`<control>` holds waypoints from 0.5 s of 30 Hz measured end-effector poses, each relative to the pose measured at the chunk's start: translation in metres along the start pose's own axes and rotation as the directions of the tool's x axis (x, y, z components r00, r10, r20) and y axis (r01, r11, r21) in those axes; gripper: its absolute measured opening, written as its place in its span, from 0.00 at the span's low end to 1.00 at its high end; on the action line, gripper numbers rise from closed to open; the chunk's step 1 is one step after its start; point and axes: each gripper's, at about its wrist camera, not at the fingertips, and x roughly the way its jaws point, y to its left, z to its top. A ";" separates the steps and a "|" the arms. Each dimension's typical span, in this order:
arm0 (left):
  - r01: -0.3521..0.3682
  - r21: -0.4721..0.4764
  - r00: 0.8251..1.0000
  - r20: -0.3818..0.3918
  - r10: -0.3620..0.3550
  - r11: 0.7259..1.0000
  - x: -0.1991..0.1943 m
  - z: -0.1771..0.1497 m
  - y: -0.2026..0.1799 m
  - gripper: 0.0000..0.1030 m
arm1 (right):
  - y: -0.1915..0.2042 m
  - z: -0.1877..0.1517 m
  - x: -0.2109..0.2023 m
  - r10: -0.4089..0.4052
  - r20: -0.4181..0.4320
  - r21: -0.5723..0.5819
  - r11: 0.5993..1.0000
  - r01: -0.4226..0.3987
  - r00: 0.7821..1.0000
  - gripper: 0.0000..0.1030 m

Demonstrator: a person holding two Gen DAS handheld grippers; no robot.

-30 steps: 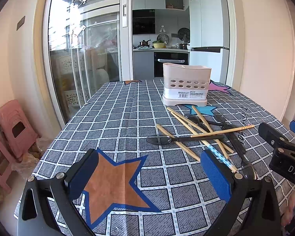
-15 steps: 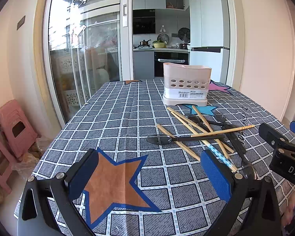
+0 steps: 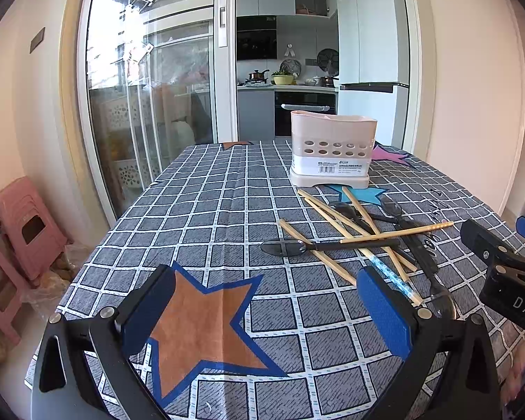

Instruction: Organize utensils

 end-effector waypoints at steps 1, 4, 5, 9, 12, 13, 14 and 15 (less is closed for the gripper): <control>0.000 0.000 1.000 0.000 0.000 1.000 0.000 0.000 0.000 1.00 | 0.000 0.000 0.000 0.000 0.000 0.000 1.000 0.000 1.000 1.00; 0.000 0.000 1.000 0.000 0.000 1.000 0.000 0.000 0.000 1.00 | 0.000 0.000 0.000 0.000 -0.001 0.000 1.000 0.000 1.000 1.00; 0.000 0.000 1.000 0.000 0.000 1.000 0.000 0.000 0.000 1.00 | 0.000 0.000 0.000 0.001 -0.002 0.001 1.000 -0.001 1.000 1.00; 0.000 0.000 1.000 -0.001 0.000 1.000 0.000 0.000 0.000 1.00 | 0.000 -0.002 0.000 0.000 -0.003 0.001 1.000 0.000 1.000 1.00; 0.000 0.000 1.000 0.000 0.000 1.000 0.000 0.000 0.000 1.00 | 0.001 -0.001 0.000 0.001 -0.002 0.000 1.000 -0.001 1.000 1.00; 0.000 0.000 1.000 0.000 0.000 1.000 0.000 0.001 0.000 1.00 | 0.001 -0.001 0.000 0.000 -0.002 0.000 1.000 0.000 1.000 1.00; 0.000 0.000 1.000 0.000 0.000 1.000 0.000 0.001 0.000 1.00 | 0.000 -0.001 0.000 0.001 -0.003 0.000 1.000 -0.001 1.000 1.00; 0.000 0.000 1.000 0.000 0.000 1.000 0.000 0.001 0.000 1.00 | 0.000 -0.001 0.000 0.001 -0.003 0.000 1.000 -0.001 1.000 1.00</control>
